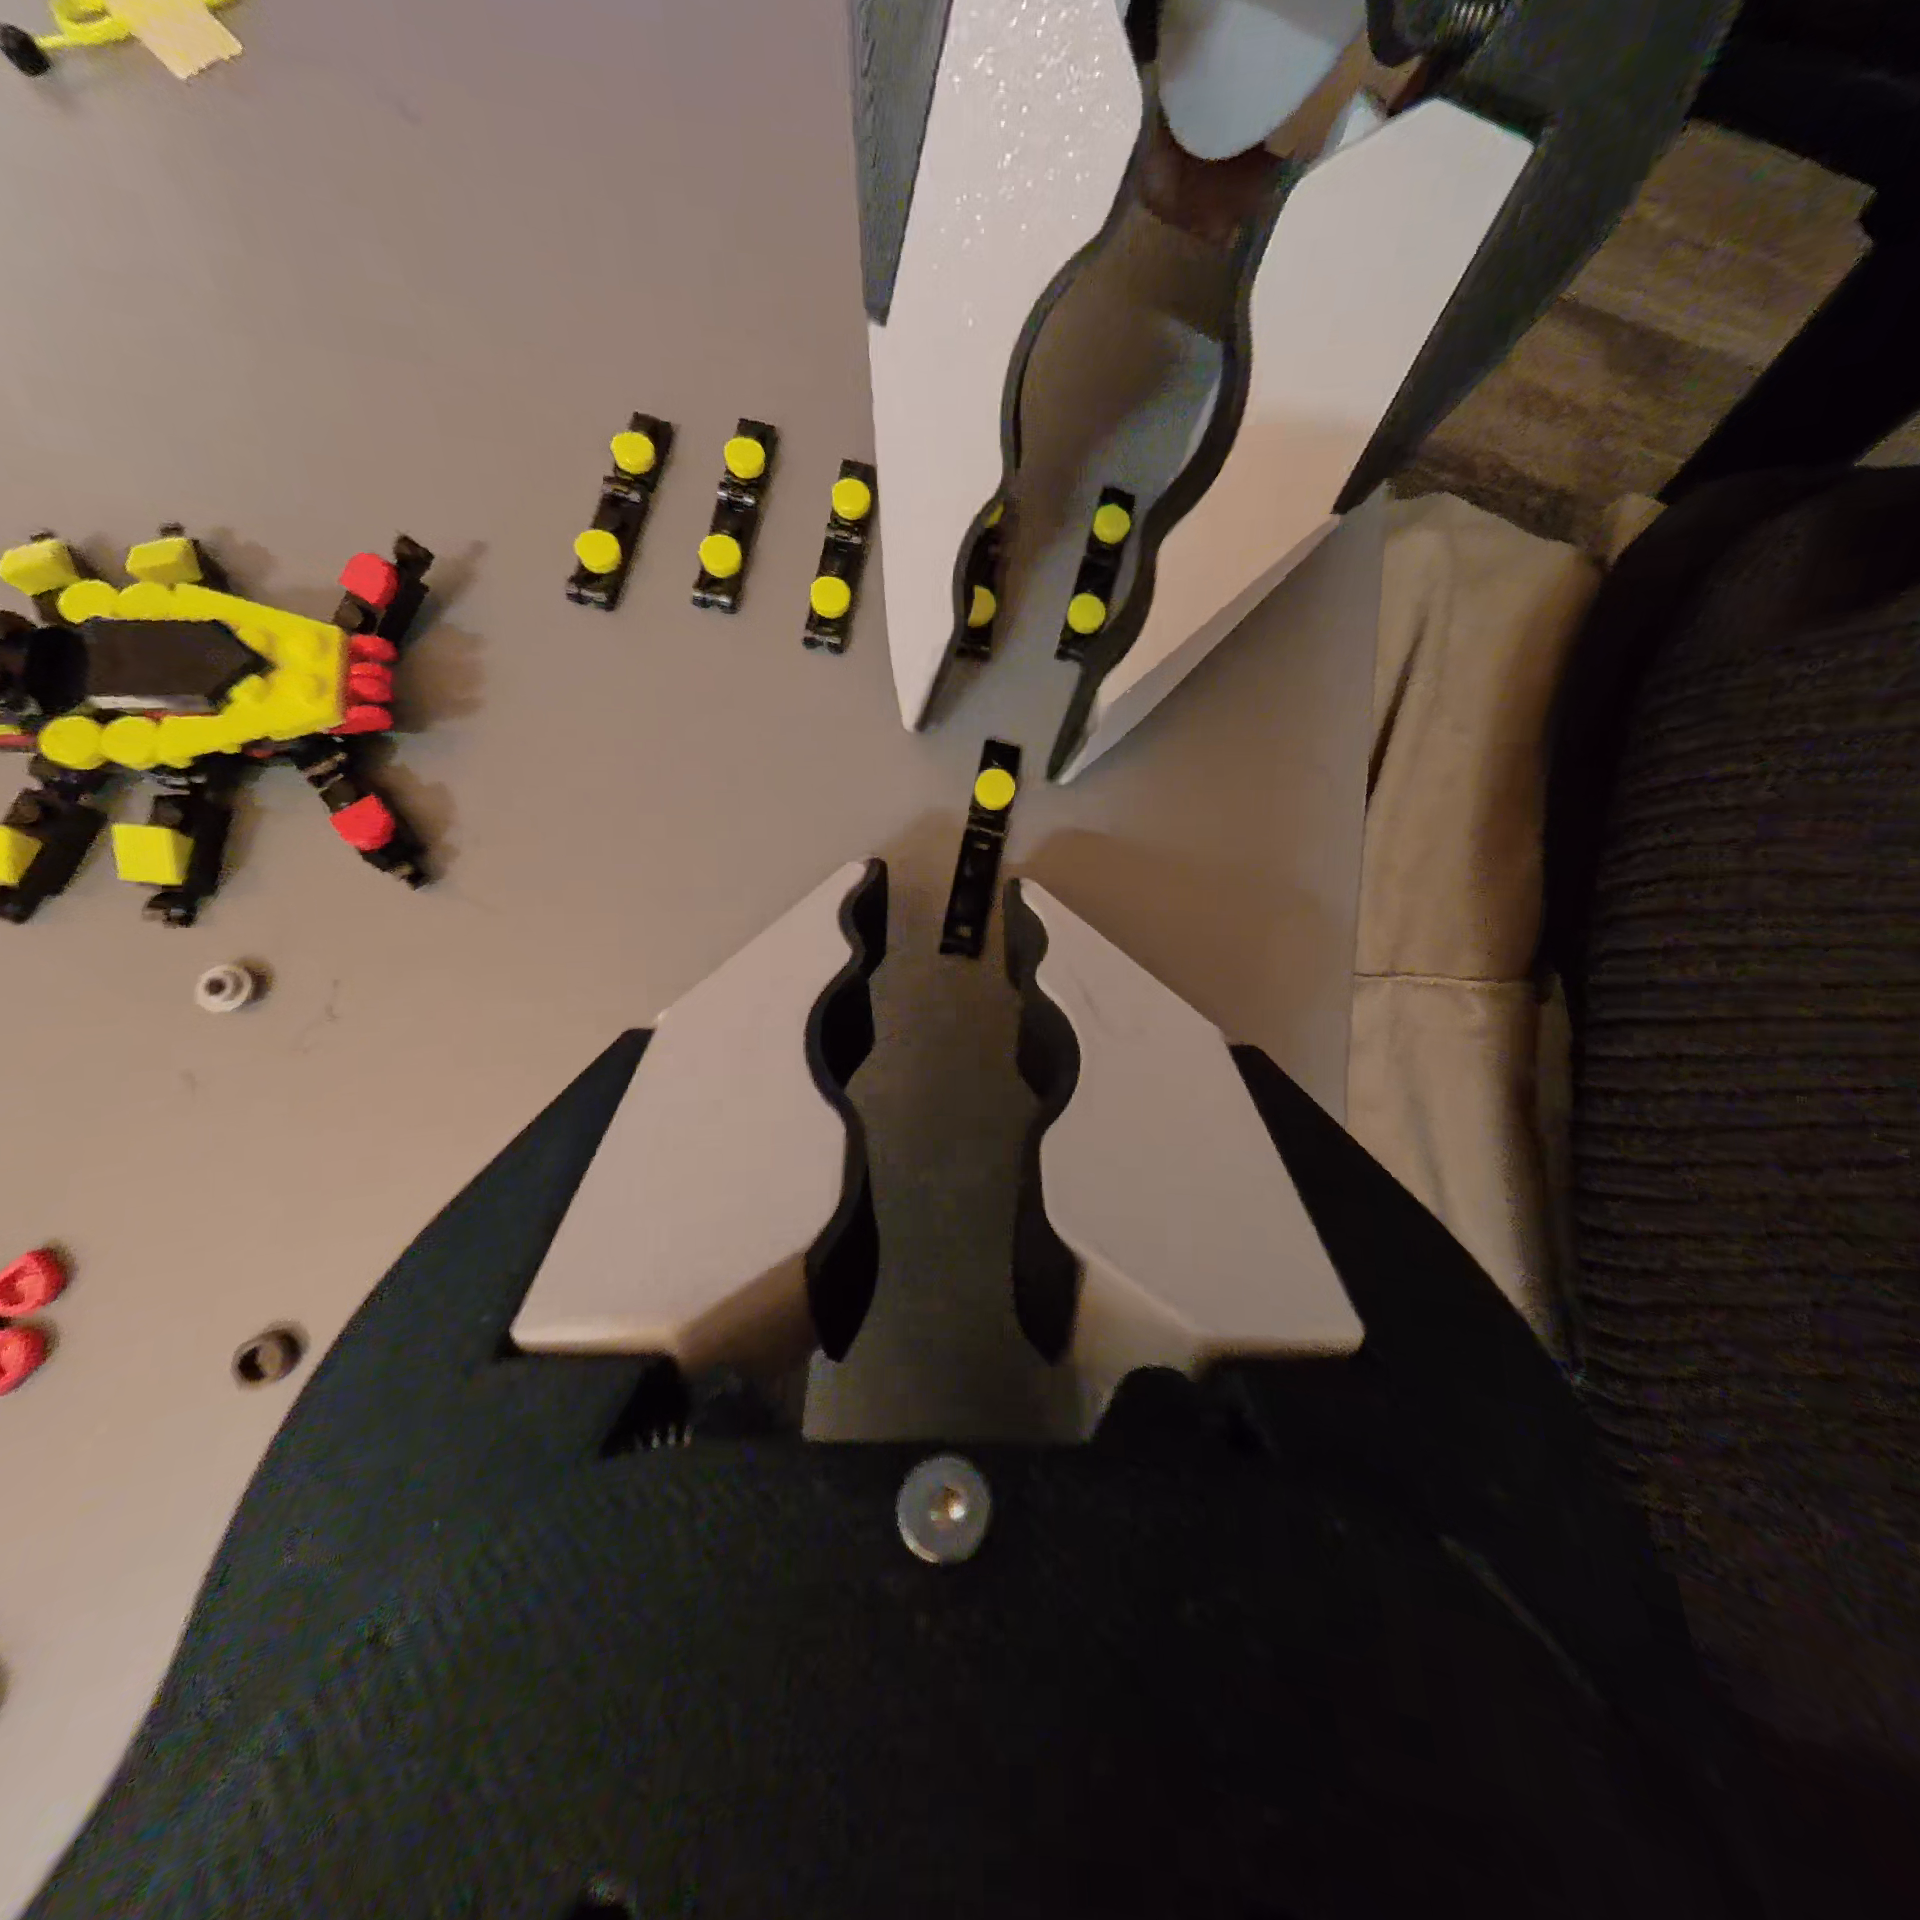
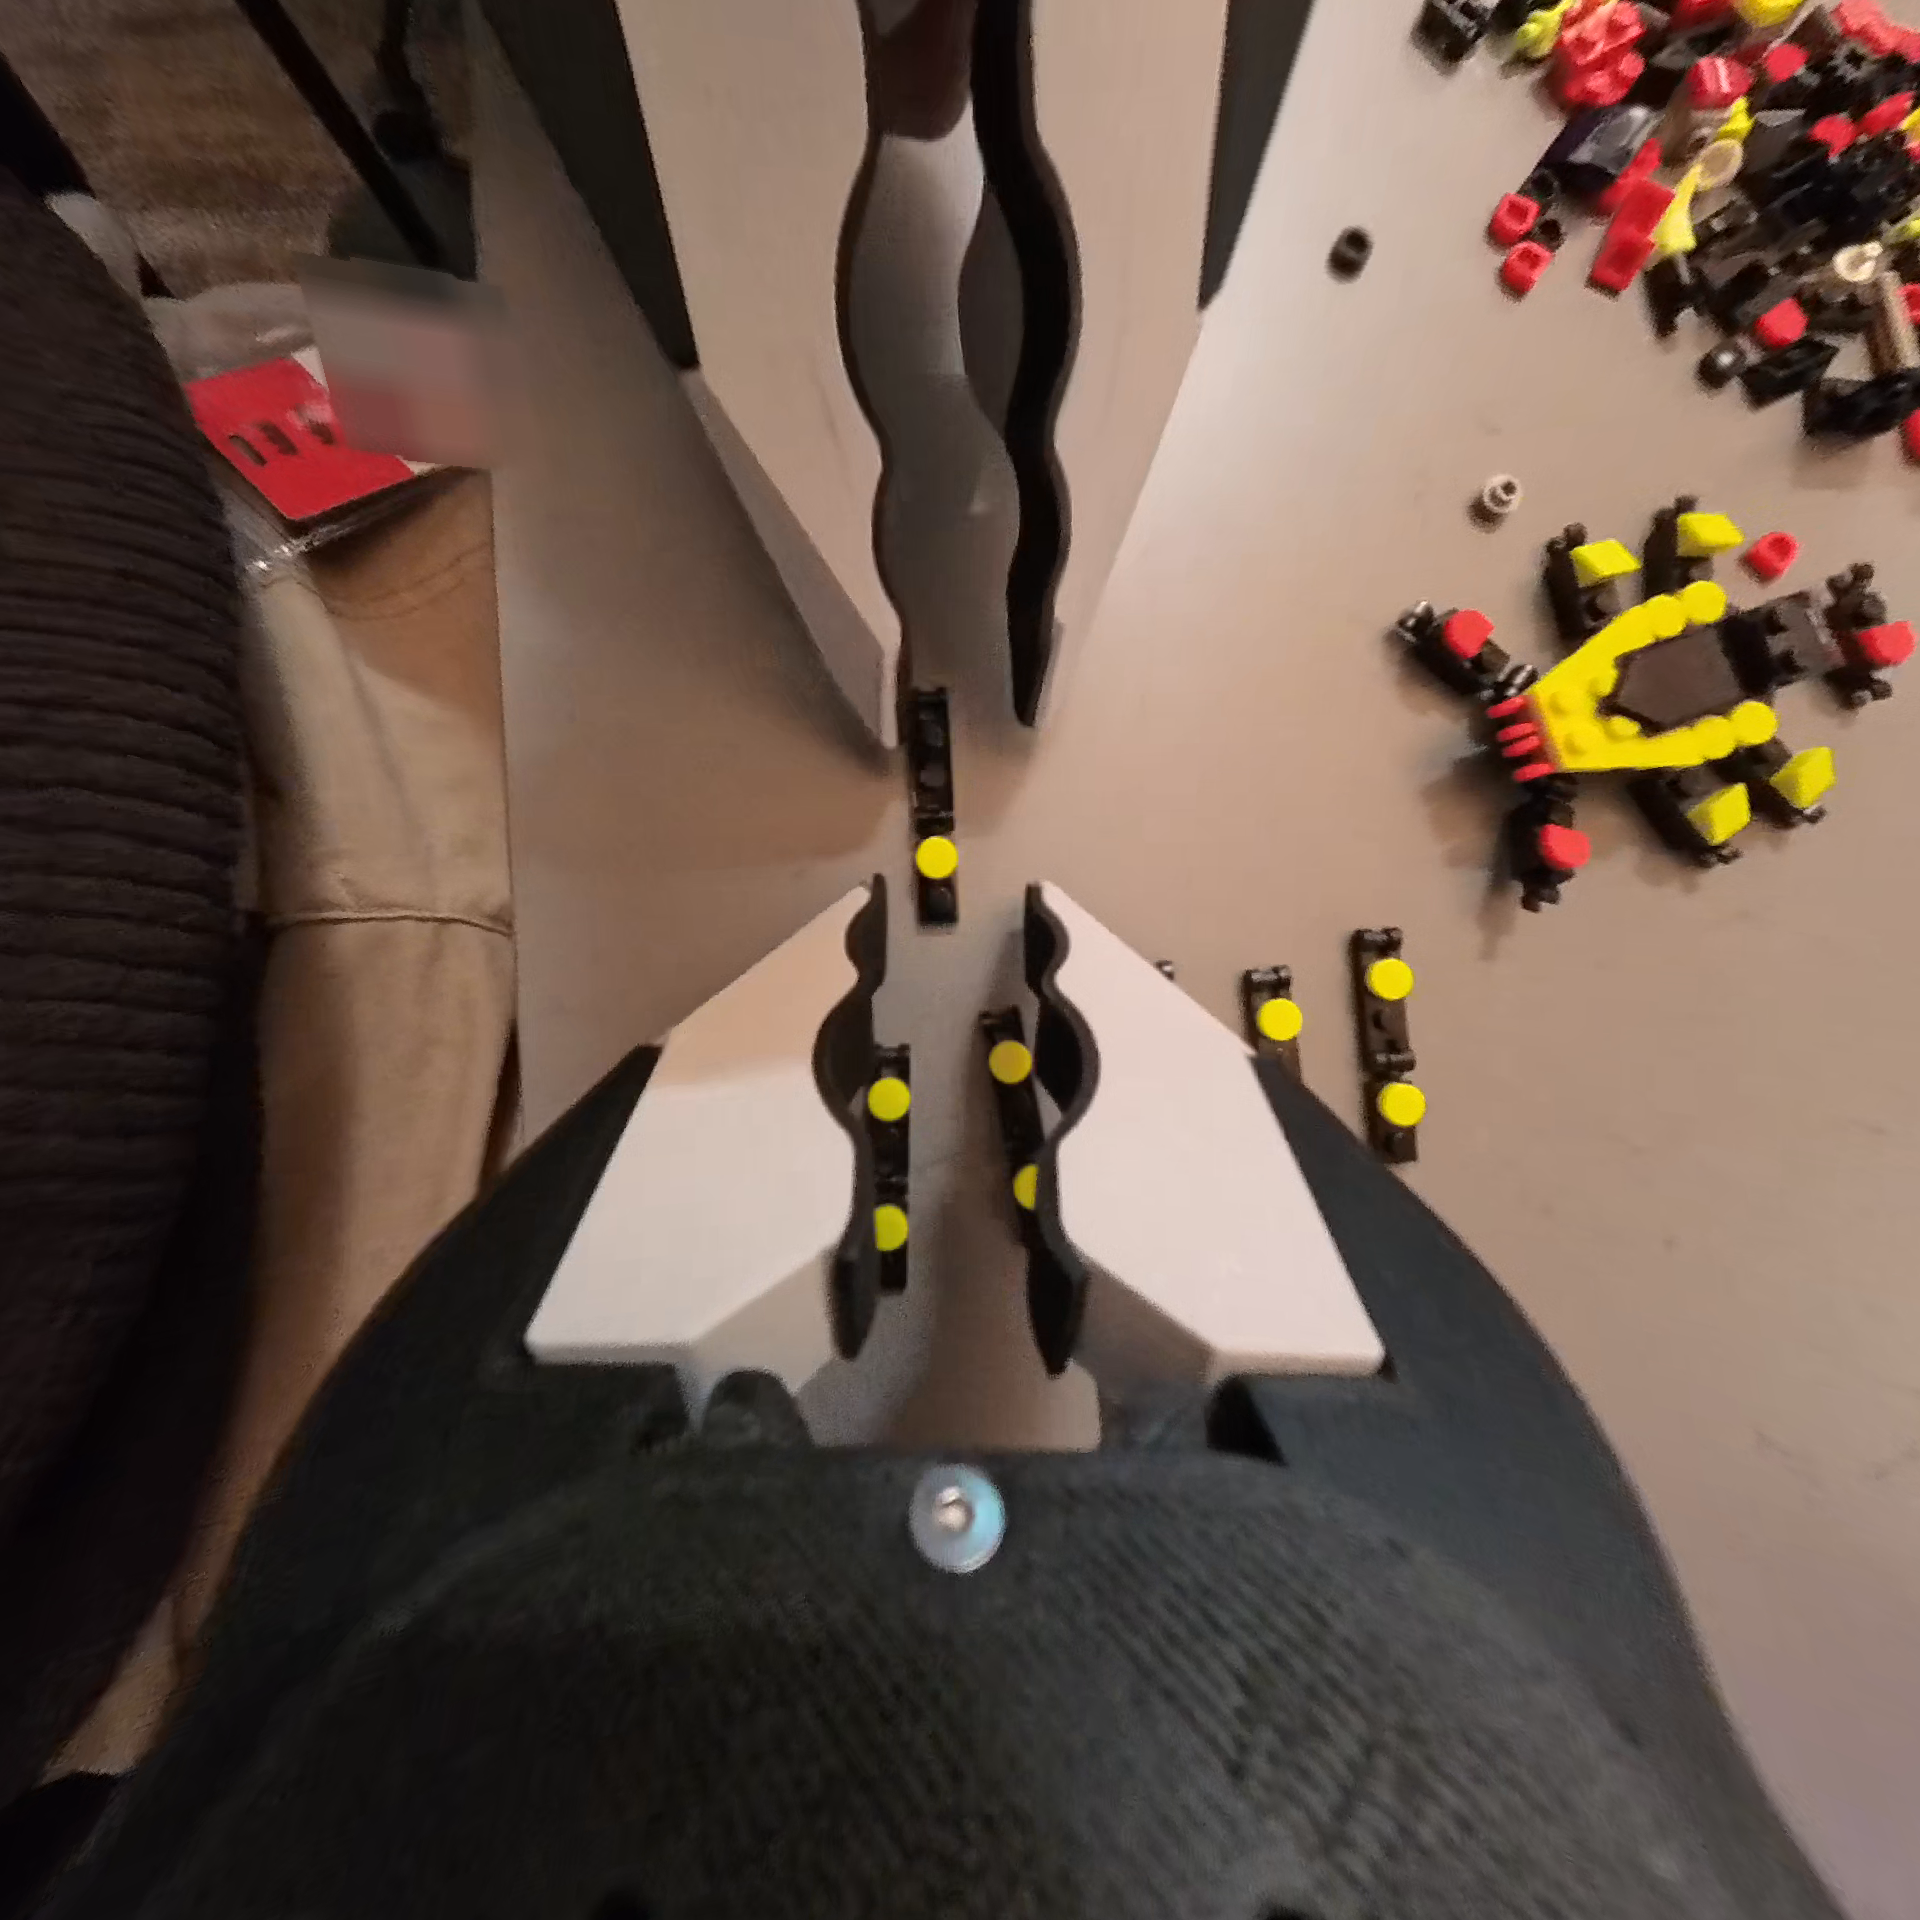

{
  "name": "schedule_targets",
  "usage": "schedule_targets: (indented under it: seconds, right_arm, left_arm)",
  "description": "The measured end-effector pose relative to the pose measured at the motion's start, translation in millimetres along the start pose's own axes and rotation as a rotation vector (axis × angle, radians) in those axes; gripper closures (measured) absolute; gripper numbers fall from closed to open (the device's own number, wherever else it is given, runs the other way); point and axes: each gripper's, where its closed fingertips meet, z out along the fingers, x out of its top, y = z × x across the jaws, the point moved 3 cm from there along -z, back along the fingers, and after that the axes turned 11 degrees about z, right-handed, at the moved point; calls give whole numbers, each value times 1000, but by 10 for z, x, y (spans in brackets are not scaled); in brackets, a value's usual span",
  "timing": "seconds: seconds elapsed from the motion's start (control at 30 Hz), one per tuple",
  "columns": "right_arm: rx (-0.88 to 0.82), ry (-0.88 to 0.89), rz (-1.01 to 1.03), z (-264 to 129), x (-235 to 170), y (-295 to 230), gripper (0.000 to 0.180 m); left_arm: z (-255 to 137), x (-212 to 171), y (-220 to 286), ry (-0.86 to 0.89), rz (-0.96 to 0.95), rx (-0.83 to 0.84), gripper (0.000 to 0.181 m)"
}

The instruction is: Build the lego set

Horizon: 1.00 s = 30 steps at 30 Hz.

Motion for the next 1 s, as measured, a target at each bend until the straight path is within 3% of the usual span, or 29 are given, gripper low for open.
schedule_targets:
  seconds: [0.2, 0.3, 0.37, 0.53, 0.77, 0.9, 1.0]
  right_arm:
    - [75, 208, 131, -211, 123, 82, 147]
    - [-63, 339, 166, -360, 183, 335, 139]
    - [-167, 411, 159, -464, 187, 477, 141]
    - [-307, 502, 179, -626, 159, 680, 141]
    - [-314, 534, 239, -587, 117, 919, 144]
    - [-265, 565, 292, -593, 164, 1023, 145]
    - [-208, 594, 312, -598, 235, 1009, 145]
  left_arm:
    - [-343, -6, -331, 116, -126, 69, 160]
    - [-638, -197, -797, 155, -236, 289, 163]
    - [-904, -353, -1088, 168, -287, 476, 180]
    - [-1438, -703, -1431, 157, -356, 778, 181]
    - [-1249, -919, -1499, 14, -328, 728, 181]
    - [-1017, -912, -1433, -23, -290, 569, 181]
    - [-949, -964, -1421, -71, -296, 556, 177]
